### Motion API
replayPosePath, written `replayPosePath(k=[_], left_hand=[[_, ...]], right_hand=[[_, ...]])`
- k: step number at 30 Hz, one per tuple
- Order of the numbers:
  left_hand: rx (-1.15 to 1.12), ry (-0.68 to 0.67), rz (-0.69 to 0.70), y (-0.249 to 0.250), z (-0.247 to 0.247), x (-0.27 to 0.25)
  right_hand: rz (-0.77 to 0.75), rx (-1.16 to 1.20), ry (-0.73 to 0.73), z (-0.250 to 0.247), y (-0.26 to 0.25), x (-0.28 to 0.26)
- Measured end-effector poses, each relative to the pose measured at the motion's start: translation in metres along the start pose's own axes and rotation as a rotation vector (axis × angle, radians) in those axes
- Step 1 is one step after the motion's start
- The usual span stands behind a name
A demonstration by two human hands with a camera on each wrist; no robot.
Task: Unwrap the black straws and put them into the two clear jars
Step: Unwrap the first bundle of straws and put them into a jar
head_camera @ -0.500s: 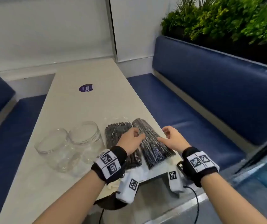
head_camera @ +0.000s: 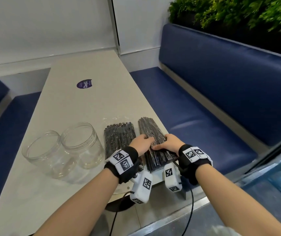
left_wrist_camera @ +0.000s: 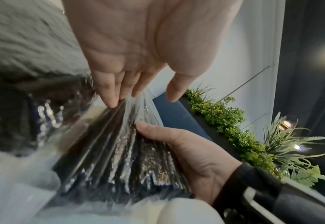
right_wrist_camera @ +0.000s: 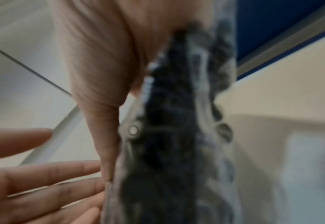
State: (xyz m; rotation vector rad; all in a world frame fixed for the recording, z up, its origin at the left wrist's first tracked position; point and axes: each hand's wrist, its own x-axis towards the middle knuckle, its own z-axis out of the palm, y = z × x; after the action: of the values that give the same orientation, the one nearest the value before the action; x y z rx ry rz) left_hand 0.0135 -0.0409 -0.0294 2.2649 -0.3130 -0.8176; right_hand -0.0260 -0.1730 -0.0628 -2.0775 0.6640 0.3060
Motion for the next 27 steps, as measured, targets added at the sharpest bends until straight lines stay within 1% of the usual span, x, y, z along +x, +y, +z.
replayPosePath(k=[4, 8, 10, 13, 15, 17, 18, 19, 21, 22, 23, 25, 27], left_hand=[[-0.077, 0.028, 0.014, -0.002, 0.001, 0.002], [-0.212, 0.115, 0.066, -0.004, -0.008, 0.0], [-0.262, 0.112, 0.089, -0.003, -0.016, -0.002], [-0.432, 0.105, 0.191, 0.004, -0.028, -0.013], [-0.573, 0.094, 0.275, 0.006, -0.036, -0.023], [-0.666, 0.098, 0.351, 0.003, -0.045, -0.037], [-0.706, 0.096, 0.374, 0.001, -0.049, -0.046], [-0.744, 0.106, 0.385, -0.005, -0.053, -0.05], [-0.747, 0.165, 0.389, -0.018, -0.064, -0.06], [-0.725, 0.205, 0.396, -0.025, -0.07, -0.066], [-0.714, 0.255, 0.402, -0.033, -0.075, -0.07], [-0.681, 0.337, 0.41, -0.049, -0.085, -0.077], [-0.629, 0.362, 0.418, -0.062, -0.091, -0.087]], right_hand=[[-0.036, 0.038, 0.019, 0.0, 0.0, -0.003], [-0.179, 0.094, 0.085, -0.003, -0.001, -0.016], [-0.266, 0.096, 0.107, -0.005, -0.006, -0.026], [-0.411, 0.086, 0.129, -0.009, -0.017, -0.047], [-0.5, 0.145, 0.101, -0.01, -0.028, -0.064], [-0.621, 0.198, 0.034, -0.008, -0.041, -0.084], [-0.675, 0.175, 0.008, -0.005, -0.047, -0.092], [-0.718, 0.101, -0.004, -0.002, -0.051, -0.097], [-0.767, -0.158, 0.012, 0.0, -0.06, -0.102], [-0.78, -0.253, 0.034, -0.002, -0.066, -0.102], [-0.797, -0.279, 0.061, -0.004, -0.072, -0.101], [-0.833, -0.15, 0.143, -0.009, -0.094, -0.101], [-0.844, -0.006, 0.194, -0.009, -0.121, -0.098]])
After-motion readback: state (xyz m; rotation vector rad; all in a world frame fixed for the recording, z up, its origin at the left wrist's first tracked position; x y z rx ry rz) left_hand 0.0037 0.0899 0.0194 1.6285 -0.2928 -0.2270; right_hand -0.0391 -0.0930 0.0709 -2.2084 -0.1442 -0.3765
